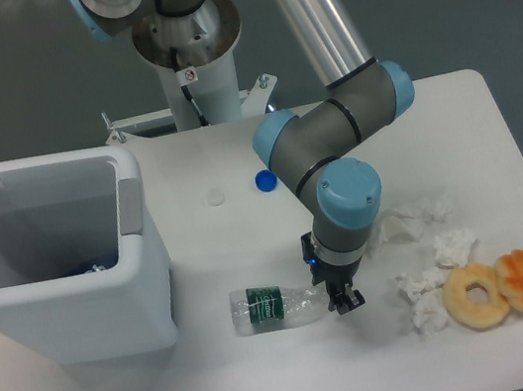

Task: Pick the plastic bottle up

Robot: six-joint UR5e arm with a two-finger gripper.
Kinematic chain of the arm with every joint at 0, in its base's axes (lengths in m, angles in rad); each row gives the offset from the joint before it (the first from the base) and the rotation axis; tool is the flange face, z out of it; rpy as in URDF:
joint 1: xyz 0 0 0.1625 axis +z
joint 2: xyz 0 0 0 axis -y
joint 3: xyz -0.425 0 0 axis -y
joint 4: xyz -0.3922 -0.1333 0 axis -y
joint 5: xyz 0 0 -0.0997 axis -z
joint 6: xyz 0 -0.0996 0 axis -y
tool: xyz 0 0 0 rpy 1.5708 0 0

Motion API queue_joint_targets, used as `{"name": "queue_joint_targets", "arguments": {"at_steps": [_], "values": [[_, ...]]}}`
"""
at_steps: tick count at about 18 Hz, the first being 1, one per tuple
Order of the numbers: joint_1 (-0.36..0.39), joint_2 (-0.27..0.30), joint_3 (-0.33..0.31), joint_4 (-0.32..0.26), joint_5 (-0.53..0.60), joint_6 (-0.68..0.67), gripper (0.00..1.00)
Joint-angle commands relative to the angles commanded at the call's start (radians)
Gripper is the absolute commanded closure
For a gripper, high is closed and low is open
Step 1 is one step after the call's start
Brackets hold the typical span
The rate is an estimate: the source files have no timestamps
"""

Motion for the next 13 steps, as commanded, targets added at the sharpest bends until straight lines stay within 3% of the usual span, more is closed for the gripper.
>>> {"name": "queue_joint_targets", "arguments": {"at_steps": [3,7,11,13], "values": [[0.0,0.002,0.003,0.0,0.0,-0.035,0.64],[-0.002,-0.003,0.005,0.002,0.0,-0.032,0.61],[0.0,-0.026,0.046,0.002,0.0,-0.023,0.33],[0.0,-0.028,0.049,0.002,0.0,-0.032,0.27]]}}
